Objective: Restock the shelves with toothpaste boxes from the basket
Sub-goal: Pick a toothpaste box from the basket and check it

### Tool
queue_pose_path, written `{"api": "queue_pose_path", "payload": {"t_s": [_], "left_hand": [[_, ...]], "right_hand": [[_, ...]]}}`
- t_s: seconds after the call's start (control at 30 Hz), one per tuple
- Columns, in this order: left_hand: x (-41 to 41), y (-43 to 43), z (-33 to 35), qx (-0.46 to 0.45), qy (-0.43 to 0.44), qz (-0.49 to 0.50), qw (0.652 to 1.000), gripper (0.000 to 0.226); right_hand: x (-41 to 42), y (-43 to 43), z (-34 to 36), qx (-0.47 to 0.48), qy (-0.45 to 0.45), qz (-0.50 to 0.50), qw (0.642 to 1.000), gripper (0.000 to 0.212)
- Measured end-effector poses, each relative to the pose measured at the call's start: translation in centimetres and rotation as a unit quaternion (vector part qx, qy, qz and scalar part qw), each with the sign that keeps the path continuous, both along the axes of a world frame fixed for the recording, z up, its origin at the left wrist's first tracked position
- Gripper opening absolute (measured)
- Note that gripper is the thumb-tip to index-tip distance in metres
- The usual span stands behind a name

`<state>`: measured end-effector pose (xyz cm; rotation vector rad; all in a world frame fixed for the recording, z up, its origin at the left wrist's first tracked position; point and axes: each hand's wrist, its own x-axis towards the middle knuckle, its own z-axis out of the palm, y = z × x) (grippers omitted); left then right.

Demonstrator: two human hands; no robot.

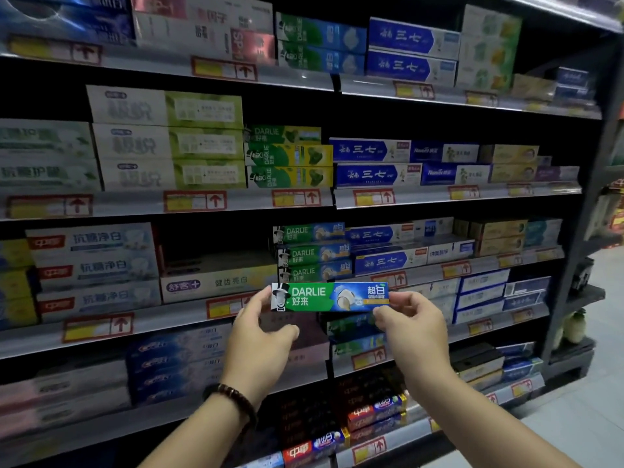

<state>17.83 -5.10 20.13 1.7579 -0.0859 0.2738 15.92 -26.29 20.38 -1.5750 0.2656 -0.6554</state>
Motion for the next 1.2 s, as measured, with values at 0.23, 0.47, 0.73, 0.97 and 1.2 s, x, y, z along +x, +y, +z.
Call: {"api": "queue_pose_path", "payload": {"t_s": [0.23,0.47,0.73,0.97,1.2], "left_hand": [[3.8,-0.4,1.5,-0.013,-0.023,0.017,1.000,0.075],[7.7,-0.8,2.0,-0.011,-0.040,0.007,0.999,0.075],[12.2,-1.2,3.4,-0.017,-0.076,-0.017,0.997,0.078],[15.5,-1.5,3.6,0.013,-0.073,-0.008,0.997,0.085],[16.5,-2.0,3.4,0.069,-0.063,-0.007,0.996,0.090]], "right_hand": [[4.5,0.0,0.8,-0.022,0.000,0.000,1.000,0.018],[9.2,0.2,1.6,-0.034,-0.011,-0.006,0.999,0.023],[14.5,-0.1,4.0,-0.036,-0.022,0.015,0.999,0.035],[17.8,-0.9,5.0,-0.040,-0.013,0.066,0.997,0.040],[19.9,-1.3,4.9,-0.068,0.013,0.084,0.994,0.061]]}}
